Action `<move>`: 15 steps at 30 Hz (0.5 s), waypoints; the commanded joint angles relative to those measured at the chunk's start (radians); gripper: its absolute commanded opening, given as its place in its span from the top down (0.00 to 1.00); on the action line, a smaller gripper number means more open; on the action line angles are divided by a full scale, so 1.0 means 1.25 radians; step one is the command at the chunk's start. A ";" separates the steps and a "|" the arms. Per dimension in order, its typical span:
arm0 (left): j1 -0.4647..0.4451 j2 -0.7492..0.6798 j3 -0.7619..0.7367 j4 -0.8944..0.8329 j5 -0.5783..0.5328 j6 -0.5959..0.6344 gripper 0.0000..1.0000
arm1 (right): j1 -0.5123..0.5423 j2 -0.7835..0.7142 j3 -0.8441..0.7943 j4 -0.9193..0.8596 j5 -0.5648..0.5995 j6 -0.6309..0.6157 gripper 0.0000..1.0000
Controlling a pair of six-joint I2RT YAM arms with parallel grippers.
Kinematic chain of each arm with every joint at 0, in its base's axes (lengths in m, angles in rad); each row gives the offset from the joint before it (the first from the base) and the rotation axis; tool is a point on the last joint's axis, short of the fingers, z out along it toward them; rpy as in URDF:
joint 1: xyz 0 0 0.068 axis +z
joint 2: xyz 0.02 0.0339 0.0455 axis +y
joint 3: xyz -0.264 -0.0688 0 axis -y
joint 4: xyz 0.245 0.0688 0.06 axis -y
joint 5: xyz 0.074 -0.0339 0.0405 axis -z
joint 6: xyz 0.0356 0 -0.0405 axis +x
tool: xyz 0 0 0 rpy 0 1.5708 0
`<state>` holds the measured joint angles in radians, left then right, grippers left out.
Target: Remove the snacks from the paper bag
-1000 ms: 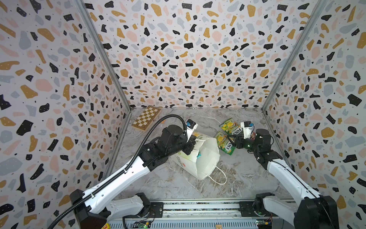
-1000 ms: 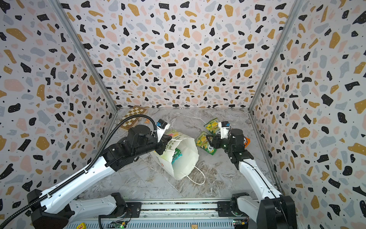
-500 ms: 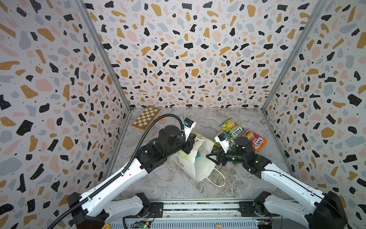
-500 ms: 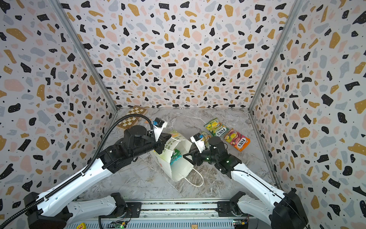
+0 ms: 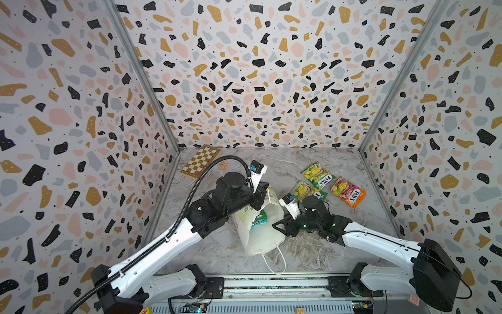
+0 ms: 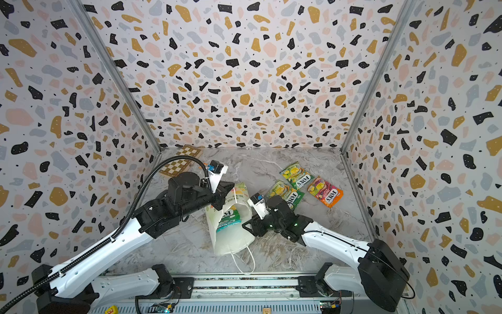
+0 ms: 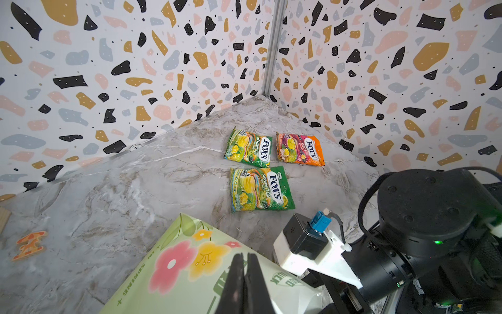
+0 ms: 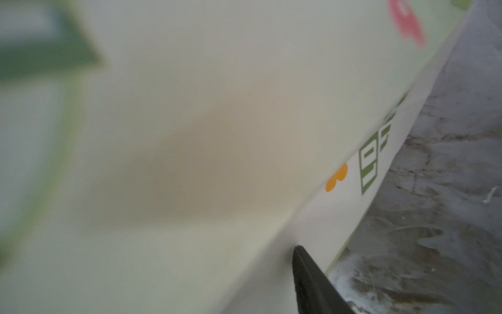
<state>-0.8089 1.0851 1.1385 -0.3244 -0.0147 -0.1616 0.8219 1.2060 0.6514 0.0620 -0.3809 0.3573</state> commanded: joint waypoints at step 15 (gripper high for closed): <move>-0.002 0.039 -0.002 0.119 -0.110 -0.107 1.00 | 0.018 -0.244 0.048 -0.129 0.043 -0.057 0.44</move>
<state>-0.8089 1.1271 1.1385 -0.2546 -0.1146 -0.2600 0.8303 0.9188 0.6647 -0.0696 -0.2508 0.3214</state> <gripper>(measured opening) 0.047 0.561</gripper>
